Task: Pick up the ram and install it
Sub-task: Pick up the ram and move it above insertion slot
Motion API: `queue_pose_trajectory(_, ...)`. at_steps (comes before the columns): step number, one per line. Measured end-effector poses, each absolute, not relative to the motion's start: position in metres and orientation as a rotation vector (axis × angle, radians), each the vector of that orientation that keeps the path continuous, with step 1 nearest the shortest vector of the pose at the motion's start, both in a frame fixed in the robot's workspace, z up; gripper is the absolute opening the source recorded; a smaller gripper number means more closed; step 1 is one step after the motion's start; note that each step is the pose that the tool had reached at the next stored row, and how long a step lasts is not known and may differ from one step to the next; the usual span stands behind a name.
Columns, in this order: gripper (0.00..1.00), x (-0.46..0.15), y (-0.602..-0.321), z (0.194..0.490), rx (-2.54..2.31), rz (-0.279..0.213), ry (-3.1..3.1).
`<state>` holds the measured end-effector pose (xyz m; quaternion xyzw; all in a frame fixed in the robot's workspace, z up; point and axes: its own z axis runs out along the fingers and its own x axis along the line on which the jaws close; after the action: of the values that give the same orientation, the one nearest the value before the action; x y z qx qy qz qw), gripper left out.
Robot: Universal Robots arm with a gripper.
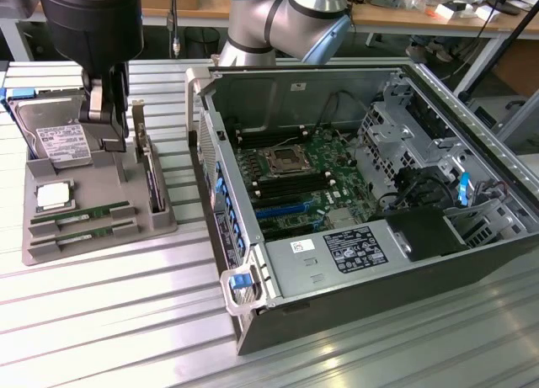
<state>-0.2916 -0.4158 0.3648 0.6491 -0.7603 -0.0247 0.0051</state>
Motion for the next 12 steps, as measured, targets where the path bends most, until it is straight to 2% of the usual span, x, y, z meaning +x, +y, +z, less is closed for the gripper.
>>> queue_pose_trajectory(12,0.3,-0.2915,-0.4158,0.3614,2.033,-0.078,-2.381)
